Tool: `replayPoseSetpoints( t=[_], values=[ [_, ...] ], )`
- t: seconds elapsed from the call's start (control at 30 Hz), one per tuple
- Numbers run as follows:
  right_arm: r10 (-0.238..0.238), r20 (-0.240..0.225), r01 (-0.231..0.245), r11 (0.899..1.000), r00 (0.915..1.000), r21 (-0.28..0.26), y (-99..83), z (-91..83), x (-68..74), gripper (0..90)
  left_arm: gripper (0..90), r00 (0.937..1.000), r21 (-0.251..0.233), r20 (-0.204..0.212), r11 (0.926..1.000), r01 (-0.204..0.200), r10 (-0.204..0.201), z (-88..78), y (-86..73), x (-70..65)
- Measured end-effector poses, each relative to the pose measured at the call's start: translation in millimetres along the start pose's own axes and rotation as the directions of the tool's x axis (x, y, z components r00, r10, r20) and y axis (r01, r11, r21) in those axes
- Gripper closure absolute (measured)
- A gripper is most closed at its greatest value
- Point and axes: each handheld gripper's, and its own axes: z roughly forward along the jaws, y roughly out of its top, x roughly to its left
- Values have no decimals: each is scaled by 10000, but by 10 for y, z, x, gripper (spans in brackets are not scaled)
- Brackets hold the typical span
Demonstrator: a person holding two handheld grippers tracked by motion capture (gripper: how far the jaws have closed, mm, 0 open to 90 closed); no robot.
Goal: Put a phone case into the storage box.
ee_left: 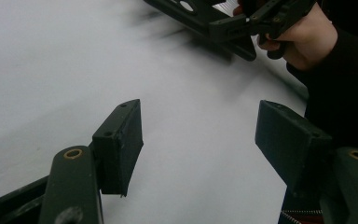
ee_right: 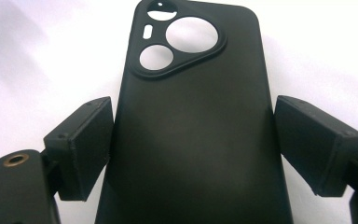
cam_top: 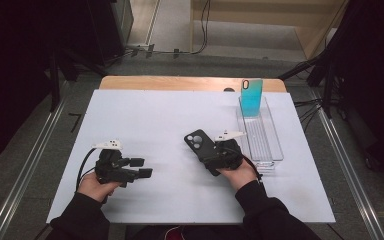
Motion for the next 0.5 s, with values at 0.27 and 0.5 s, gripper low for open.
replayPoseSetpoints(
  t=[0.27,0.5],
  values=[
    [131,-230,-138,9994,9997,-332,73,-135,37,132,327,9994,65,97,9995,317,-317,1,26,-14],
    [42,-406,-65,9984,9992,-555,138,-229,110,132,328,9970,266,333,9973,691,-700,25,93,-58]
  ],
)
